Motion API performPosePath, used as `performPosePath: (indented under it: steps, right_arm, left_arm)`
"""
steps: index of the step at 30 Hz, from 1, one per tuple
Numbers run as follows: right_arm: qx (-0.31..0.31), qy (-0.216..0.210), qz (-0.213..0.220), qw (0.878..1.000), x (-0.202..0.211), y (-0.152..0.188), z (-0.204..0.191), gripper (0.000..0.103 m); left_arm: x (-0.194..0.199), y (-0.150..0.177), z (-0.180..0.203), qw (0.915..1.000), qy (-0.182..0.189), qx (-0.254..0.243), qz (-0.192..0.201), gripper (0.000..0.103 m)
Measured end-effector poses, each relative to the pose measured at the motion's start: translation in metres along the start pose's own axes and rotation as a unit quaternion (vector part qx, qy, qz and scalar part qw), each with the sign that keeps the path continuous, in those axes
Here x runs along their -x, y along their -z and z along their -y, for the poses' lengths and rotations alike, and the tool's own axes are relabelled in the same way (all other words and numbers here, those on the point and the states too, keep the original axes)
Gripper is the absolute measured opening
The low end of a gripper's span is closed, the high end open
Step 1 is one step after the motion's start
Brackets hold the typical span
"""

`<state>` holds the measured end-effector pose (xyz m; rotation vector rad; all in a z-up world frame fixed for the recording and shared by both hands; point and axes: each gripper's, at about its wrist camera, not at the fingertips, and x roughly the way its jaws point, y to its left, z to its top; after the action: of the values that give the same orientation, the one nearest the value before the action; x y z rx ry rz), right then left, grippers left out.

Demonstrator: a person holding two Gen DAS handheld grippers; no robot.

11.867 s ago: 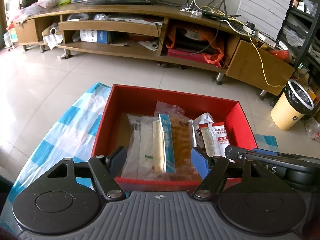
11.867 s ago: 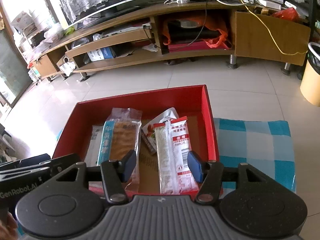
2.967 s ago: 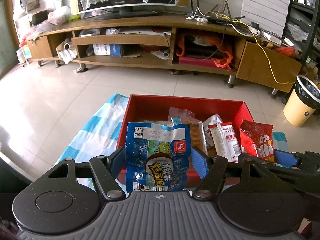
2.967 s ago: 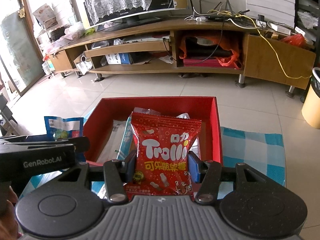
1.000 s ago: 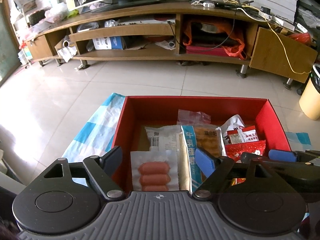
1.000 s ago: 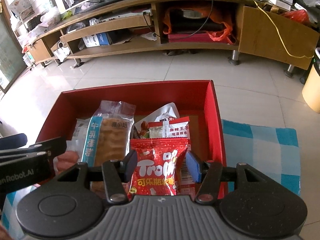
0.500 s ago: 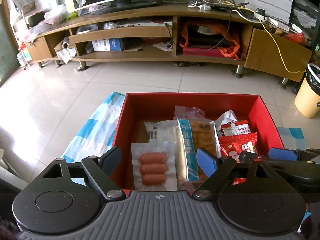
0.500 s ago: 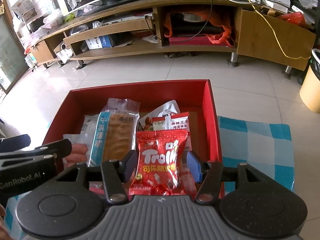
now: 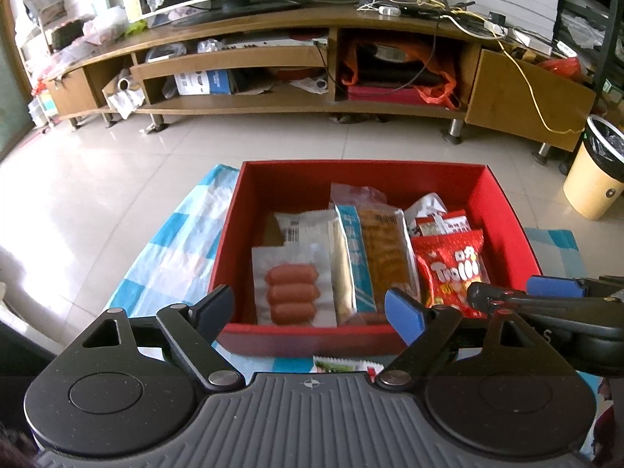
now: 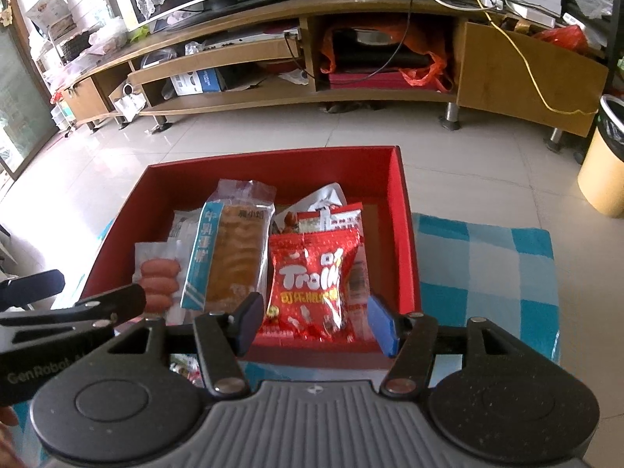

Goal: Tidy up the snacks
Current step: 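Withdraw both open tools from the red box back over the loose snacks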

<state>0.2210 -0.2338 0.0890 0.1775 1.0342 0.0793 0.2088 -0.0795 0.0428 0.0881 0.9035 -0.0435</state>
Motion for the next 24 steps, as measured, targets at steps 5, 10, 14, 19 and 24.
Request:
performPosePath:
  steps: [5, 10, 14, 19, 24]
  right_arm:
    - [0.003, 0.001, -0.004, 1.0, 0.011, 0.014, -0.001, 0.059]
    - [0.005, -0.002, -0.003, 1.0, 0.023, 0.027, -0.002, 0.06]
    - [0.006, -0.001, -0.003, 1.0, 0.03, 0.035, -0.005, 0.06]
    - [0.005, -0.002, -0.006, 1.0, 0.036, 0.045, -0.006, 0.06]
    - [0.004, -0.001, -0.011, 1.0, 0.041, 0.057, -0.007, 0.06]
  left_arm:
    - [0.01, 0.011, 0.0, 1.0, 0.009, -0.001, 0.0, 0.089]
    - [0.017, 0.021, 0.0, 0.9999, 0.016, -0.003, -0.005, 0.09]
    - [0.022, 0.031, 0.0, 0.9998, 0.015, -0.008, -0.008, 0.09]
    - [0.027, 0.04, -0.002, 0.9998, 0.018, -0.008, -0.011, 0.09]
    - [0.032, 0.049, -0.002, 0.9996, 0.021, -0.012, -0.013, 0.09]
